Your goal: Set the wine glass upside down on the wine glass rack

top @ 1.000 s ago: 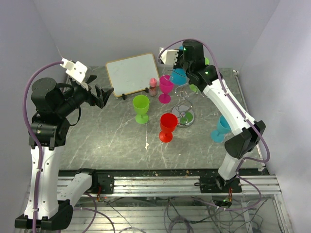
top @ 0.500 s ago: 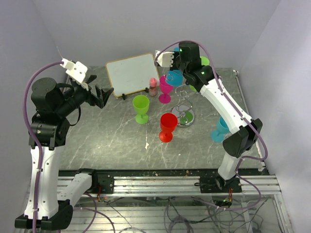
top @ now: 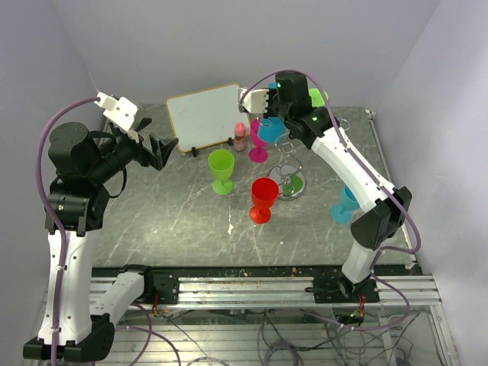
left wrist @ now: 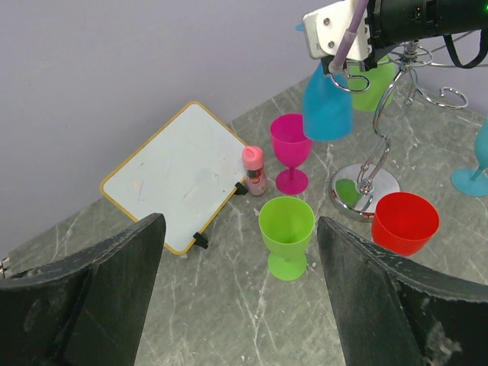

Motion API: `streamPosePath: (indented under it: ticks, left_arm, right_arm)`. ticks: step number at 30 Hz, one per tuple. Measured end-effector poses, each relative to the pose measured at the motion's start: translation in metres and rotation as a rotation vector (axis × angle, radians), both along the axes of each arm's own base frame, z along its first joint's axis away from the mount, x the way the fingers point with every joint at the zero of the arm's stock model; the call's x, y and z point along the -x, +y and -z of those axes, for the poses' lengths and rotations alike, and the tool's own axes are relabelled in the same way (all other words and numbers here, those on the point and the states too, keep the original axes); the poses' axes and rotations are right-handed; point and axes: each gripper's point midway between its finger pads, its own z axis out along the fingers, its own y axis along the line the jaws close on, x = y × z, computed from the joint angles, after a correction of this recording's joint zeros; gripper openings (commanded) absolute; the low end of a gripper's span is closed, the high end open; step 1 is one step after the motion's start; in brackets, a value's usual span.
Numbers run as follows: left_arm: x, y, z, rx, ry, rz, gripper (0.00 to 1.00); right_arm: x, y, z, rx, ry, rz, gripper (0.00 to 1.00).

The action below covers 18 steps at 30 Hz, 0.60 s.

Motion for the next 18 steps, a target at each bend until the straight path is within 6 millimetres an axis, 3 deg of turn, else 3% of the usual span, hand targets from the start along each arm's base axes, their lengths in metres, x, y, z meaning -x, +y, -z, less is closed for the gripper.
streamPosePath:
  ticks: [18]
  left_arm:
    - [0.003, 0.001, -0.002, -0.008, -0.017, 0.001, 0.91]
  right_arm:
    - [0.017, -0.005, 0.005, -0.011, 0.024, 0.001, 0.02]
